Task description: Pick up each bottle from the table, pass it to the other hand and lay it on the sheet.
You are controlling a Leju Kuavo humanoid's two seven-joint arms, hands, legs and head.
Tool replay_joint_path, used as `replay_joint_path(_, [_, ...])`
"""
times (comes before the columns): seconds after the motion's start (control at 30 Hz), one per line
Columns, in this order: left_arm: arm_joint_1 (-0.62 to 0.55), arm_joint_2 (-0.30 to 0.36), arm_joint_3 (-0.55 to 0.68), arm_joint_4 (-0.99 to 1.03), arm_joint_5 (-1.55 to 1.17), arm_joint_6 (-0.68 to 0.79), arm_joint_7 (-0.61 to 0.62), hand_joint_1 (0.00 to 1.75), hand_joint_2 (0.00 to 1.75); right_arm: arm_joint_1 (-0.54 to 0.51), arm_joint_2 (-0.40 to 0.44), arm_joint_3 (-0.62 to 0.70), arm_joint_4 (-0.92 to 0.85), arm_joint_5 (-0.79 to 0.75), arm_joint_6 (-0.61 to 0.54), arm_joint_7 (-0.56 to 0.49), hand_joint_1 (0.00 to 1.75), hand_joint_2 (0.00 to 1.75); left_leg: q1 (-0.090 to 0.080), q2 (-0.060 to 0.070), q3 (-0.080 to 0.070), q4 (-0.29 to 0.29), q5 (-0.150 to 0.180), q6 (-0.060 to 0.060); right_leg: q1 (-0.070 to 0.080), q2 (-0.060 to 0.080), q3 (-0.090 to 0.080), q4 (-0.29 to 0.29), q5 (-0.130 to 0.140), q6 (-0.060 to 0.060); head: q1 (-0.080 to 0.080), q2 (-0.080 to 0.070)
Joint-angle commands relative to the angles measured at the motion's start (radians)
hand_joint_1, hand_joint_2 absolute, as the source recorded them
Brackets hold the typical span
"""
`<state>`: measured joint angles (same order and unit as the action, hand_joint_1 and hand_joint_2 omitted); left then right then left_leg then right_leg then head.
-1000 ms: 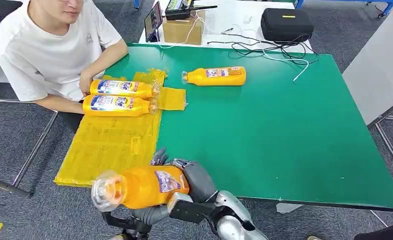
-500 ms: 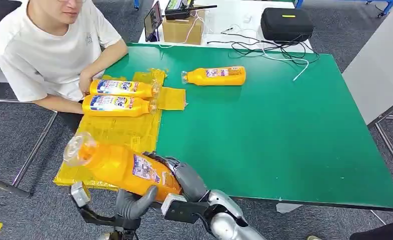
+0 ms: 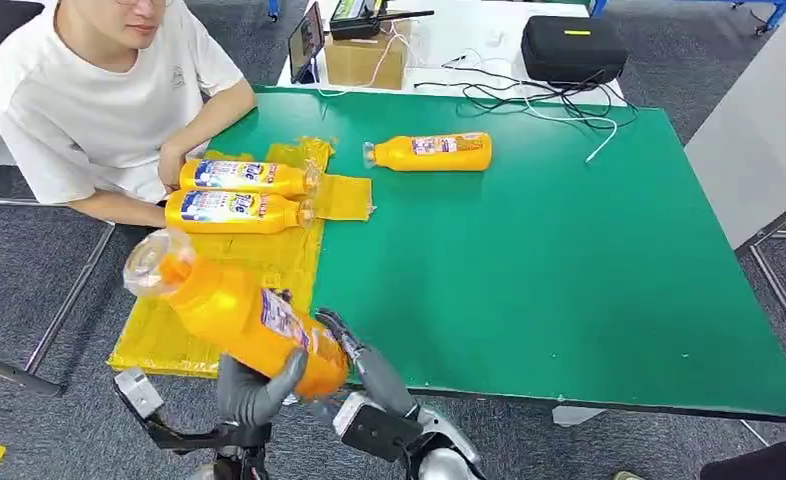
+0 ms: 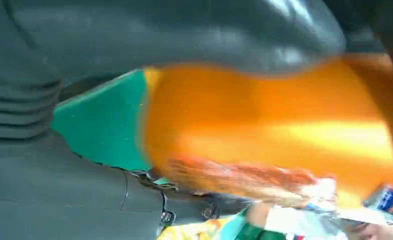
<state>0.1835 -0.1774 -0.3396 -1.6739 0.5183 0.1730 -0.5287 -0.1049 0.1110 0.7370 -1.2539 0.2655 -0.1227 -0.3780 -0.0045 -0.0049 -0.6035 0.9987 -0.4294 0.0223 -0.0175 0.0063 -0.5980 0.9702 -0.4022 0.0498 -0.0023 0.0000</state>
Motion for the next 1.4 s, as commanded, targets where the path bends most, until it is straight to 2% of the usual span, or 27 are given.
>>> replay_joint_path(0.03, [-0.095, -0.052, 0.184, -0.009, -0.151, 0.271, -0.087, 1.75, 1.75, 0.07, -0.004, -0.038, 0.081, -0.027, -0.045, -0.02, 0.0, 0.0, 0.001, 0.0, 0.002, -0.001, 0.0, -0.001, 0.001, -0.001, 0.003, -0.001, -0.001, -0.001, 0.0, 0.0])
replay_joint_path(0.07, [-0.095, -0.06, 0.2, -0.006, -0.181, 0.312, -0.111, 1.75, 1.75, 0.069, -0.002, -0.039, 0.083, -0.033, -0.052, -0.02, 0.0, 0.0, 0.002, 0.0, 0.005, -0.001, -0.002, -0.002, 0.002, -0.001, 0.006, -0.001, -0.002, -0.002, -0.001, 0.0])
replay_joint_path(0.13, [-0.115, -0.056, 0.263, 0.013, -0.198, 0.386, -0.126, 1.75, 1.75, 0.074, -0.002, -0.047, 0.098, -0.053, -0.066, -0.016, 0.0, 0.0, 0.001, -0.001, 0.002, -0.001, 0.0, -0.001, 0.001, -0.002, 0.002, -0.001, -0.001, -0.001, -0.001, 0.0])
replay_joint_path(0.2, [-0.137, -0.04, 0.312, 0.035, -0.16, 0.376, -0.095, 1.75, 1.75, 0.073, -0.005, -0.045, 0.113, -0.061, -0.074, -0.018, 0.0, 0.0, 0.001, 0.0, 0.003, -0.001, -0.001, -0.001, 0.001, 0.0, 0.003, -0.001, -0.001, -0.001, 0.0, 0.0])
replay_joint_path(0.27, [-0.164, -0.034, 0.351, 0.082, -0.209, 0.396, -0.119, 1.75, 1.75, 0.069, -0.007, -0.04, 0.126, -0.055, -0.095, -0.032, 0.0, 0.0, 0.001, 0.001, 0.004, -0.002, 0.0, -0.001, 0.001, 0.0, 0.004, -0.002, 0.0, -0.001, 0.0, 0.0])
replay_joint_path(0.37, [-0.17, -0.031, 0.351, 0.099, -0.248, 0.421, -0.138, 1.75, 1.75, 0.068, -0.007, -0.041, 0.125, -0.057, -0.096, -0.033, 0.0, 0.0, 0.0, 0.0, 0.003, -0.002, 0.0, -0.001, 0.0, -0.001, 0.003, -0.001, 0.0, -0.001, 0.0, 0.0])
replay_joint_path(0.4, [-0.184, -0.029, 0.361, 0.132, -0.34, 0.499, -0.163, 1.75, 1.75, 0.071, -0.001, -0.052, 0.117, -0.068, -0.106, -0.049, 0.0, 0.0, 0.001, 0.0, 0.005, -0.002, -0.001, -0.002, 0.001, -0.002, 0.006, -0.002, -0.001, -0.002, 0.0, 0.0])
replay_joint_path(0.43, [-0.211, -0.045, 0.427, 0.203, -0.479, 0.525, -0.149, 1.75, 1.75, 0.08, 0.006, -0.074, 0.098, -0.083, -0.143, -0.083, 0.0, 0.0, 0.001, -0.001, 0.004, -0.002, 0.0, -0.001, 0.001, -0.002, 0.005, -0.001, -0.001, -0.002, 0.0, 0.0])
replay_joint_path(0.5, [-0.281, -0.088, 0.599, 0.361, -0.845, 0.525, -0.153, 1.75, 1.75, 0.091, 0.005, -0.098, 0.061, -0.12, -0.158, -0.089, 0.0, 0.0, 0.001, -0.001, 0.005, -0.002, 0.0, -0.001, 0.001, -0.002, 0.005, -0.002, -0.001, -0.002, 0.0, 0.0])
replay_joint_path(0.53, [-0.325, -0.065, 0.639, 0.468, -0.941, 0.525, -0.149, 1.75, 1.75, 0.093, 0.0, -0.103, 0.042, -0.124, -0.163, -0.091, 0.0, 0.0, 0.0, -0.001, 0.005, -0.003, 0.0, -0.001, 0.0, -0.002, 0.005, -0.002, -0.001, -0.002, -0.001, 0.0])
replay_joint_path(0.6, [-0.407, -0.091, 0.849, 0.563, -1.225, 0.525, -0.169, 1.75, 1.75, 0.083, -0.01, -0.101, 0.031, -0.121, -0.15, -0.089, 0.0, 0.0, 0.001, -0.002, 0.007, -0.003, 0.0, -0.002, 0.001, -0.003, 0.008, -0.002, -0.001, -0.002, 0.0, 0.0])
replay_joint_path(0.7, [-0.471, -0.073, 0.99, 0.662, -1.494, 0.525, -0.169, 1.75, 1.75, 0.083, -0.015, -0.097, 0.009, -0.123, -0.121, -0.096, 0.0, 0.0, 0.001, 0.001, 0.006, -0.002, 0.0, -0.002, 0.001, 0.0, 0.006, -0.002, 0.0, -0.003, 0.0, 0.0])
replay_joint_path(0.77, [-0.488, -0.058, 1.008, 0.71, -1.566, 0.525, -0.169, 1.75, 1.75, 0.086, -0.018, -0.097, 0.001, -0.123, -0.118, -0.096, 0.0, 0.0, 0.0, 0.002, 0.003, -0.002, 0.0, -0.001, 0.0, 0.001, 0.003, 0.0, 0.0, -0.002, 0.0, 0.0])
replay_joint_path(0.8, [-0.492, -0.03, 0.996, 0.759, -1.698, 0.525, -0.128, 1.75, 1.75, 0.091, -0.025, -0.096, -0.009, -0.123, -0.111, -0.095, 0.0, 0.0, 0.001, 0.004, 0.007, -0.002, 0.0, -0.002, 0.001, 0.002, 0.006, -0.001, 0.0, -0.003, -0.001, 0.0])
replay_joint_path(0.87, [-0.492, -0.03, 0.996, 0.759, -1.698, 0.525, -0.128, 1.75, 1.75, 0.091, -0.025, -0.096, -0.009, -0.123, -0.111, -0.095, 0.0, 0.0, 0.001, 0.002, 0.006, -0.003, 0.0, -0.002, 0.001, 0.0, 0.005, -0.001, 0.001, -0.005, 0.0, 0.0])
replay_joint_path(0.93, [-0.497, 0.018, 0.91, 0.851, -1.783, 0.525, -0.006, 1.75, 1.75, 0.096, -0.024, -0.114, -0.021, -0.141, -0.092, -0.08, 0.0, 0.0, 0.001, 0.0, 0.006, -0.002, 0.0, -0.002, 0.001, -0.002, 0.005, -0.001, 0.0, -0.005, 0.0, 0.0])
replay_joint_path(0.97, [-0.497, 0.018, 0.91, 0.851, -1.783, 0.525, -0.006, 1.75, 1.75, 0.096, -0.024, -0.114, -0.021, -0.141, -0.092, -0.08, 0.0, 0.0, 0.001, -0.001, 0.006, -0.002, 0.0, -0.002, 0.001, -0.003, 0.005, -0.001, 0.0, -0.005, 0.0, 0.0])
replay_joint_path(1.03, [-0.501, 0.054, 0.835, 0.908, -1.853, 0.525, 0.107, 1.75, 1.75, 0.098, -0.023, -0.121, -0.029, -0.139, -0.086, -0.078, 0.0, 0.0, 0.001, 0.001, 0.003, -0.001, 0.0, -0.001, 0.0, -0.001, 0.002, 0.0, 0.001, -0.004, 0.0, 0.0])
replay_joint_path(1.07, [-0.504, 0.079, 0.788, 0.937, -1.888, 0.525, 0.181, 1.62, 1.75, 0.1, -0.019, -0.13, -0.035, -0.139, -0.086, -0.077, 0.0, 0.0, 0.001, 0.0, 0.005, -0.001, -0.001, -0.002, 0.001, -0.002, 0.005, 0.0, 0.0, -0.005, 0.0, 0.0])
replay_joint_path(1.1, [-0.504, 0.091, 0.761, 0.955, -1.912, 0.525, 0.219, 1.62, 0.0, 0.102, -0.017, -0.133, -0.039, -0.139, -0.086, -0.077, 0.0, 0.0, 0.001, 0.0, 0.004, -0.001, 0.0, -0.002, 0.001, -0.002, 0.004, 0.0, 0.001, -0.005, 0.0, 0.0])
replay_joint_path(1.13, [-0.521, 0.11, 0.729, 1.019, -1.911, 0.525, 0.255, 1.62, 0.0, 0.105, -0.015, -0.138, -0.042, -0.14, -0.086, -0.074, 0.0, 0.0, 0.0, 0.0, 0.002, -0.001, 0.001, -0.001, 0.0, -0.002, 0.001, 0.0, 0.001, -0.004, -0.001, 0.0])
replay_joint_path(1.27, [-0.521, 0.11, 0.729, 1.019, -1.911, 0.525, 0.255, 1.62, 0.0, 0.105, -0.015, -0.138, -0.042, -0.14, -0.086, -0.074, 0.0, 0.0, 0.002, 0.0, 0.004, -0.001, -0.001, -0.003, 0.002, -0.002, 0.004, 0.0, 0.0, -0.005, 0.0, 0.0])
replay_joint_path(1.3, [-0.535, 0.122, 0.712, 1.064, -1.896, 0.525, 0.278, 1.43, 0.0, 0.107, -0.013, -0.14, -0.04, -0.141, -0.085, -0.07, 0.0, 0.0, 0.001, 0.0, 0.003, -0.001, 0.0, -0.002, 0.001, -0.002, 0.003, 0.0, 0.0, -0.005, 0.0, 0.0])
replay_joint_path(1.33, [-0.554, 0.132, 0.688, 1.127, -1.88, 0.525, 0.291, 1.57, 0.0, 0.107, -0.01, -0.142, -0.037, -0.138, -0.087, -0.067, 0.0, 0.0, 0.001, -0.001, 0.003, -0.001, 0.0, -0.002, 0.001, -0.002, 0.003, 0.0, 0.001, -0.004, 0.0, 0.0])
replay_joint_path(1.4, [-0.571, 0.135, 0.675, 1.173, -1.817, 0.511, 0.272, 1.59, 0.0, 0.108, -0.009, -0.144, -0.034, -0.135, -0.087, -0.065, 0.0, 0.0, 0.001, -0.001, 0.005, -0.001, 0.0, -0.002, 0.001, -0.003, 0.005, 0.0, 0.0, -0.005, -0.001, 0.0])
